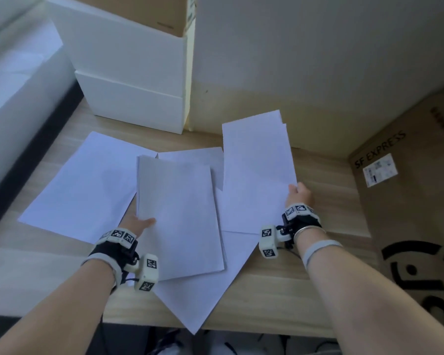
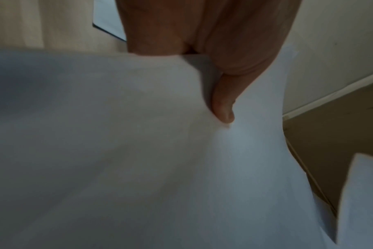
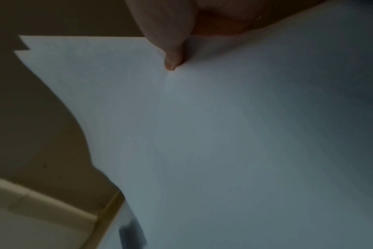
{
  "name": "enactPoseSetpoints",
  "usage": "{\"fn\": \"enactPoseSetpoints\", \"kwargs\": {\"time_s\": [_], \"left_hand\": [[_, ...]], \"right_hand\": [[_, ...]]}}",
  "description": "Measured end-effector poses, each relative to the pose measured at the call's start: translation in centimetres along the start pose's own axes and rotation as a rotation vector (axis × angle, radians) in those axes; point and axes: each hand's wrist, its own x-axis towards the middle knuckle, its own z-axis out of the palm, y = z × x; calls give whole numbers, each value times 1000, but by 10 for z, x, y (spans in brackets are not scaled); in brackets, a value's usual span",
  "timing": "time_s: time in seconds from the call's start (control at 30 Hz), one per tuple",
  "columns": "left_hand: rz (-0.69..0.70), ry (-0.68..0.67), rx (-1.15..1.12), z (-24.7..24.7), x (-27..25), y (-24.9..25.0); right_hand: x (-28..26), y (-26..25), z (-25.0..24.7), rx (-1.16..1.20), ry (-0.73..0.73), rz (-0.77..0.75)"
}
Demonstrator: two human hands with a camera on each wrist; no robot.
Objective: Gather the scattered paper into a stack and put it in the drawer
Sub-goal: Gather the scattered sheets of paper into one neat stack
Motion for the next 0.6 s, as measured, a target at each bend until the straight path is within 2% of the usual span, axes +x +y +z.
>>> {"fn": "enactPoseSetpoints", "kwargs": {"time_s": [0.17, 0.3, 0.5, 0.6], "left_hand": [[-47, 28, 75, 7, 2, 2], [-61, 17, 102, 9, 9, 0], [-12, 39, -6, 9, 16, -4], [81, 25, -79, 8, 23, -11]], "right_hand": [[21, -10, -23, 92, 114, 35], [22, -22, -27, 115, 137, 11], [-11, -19, 19, -24, -194, -48], [-37, -8, 42, -162, -363, -22]]}}
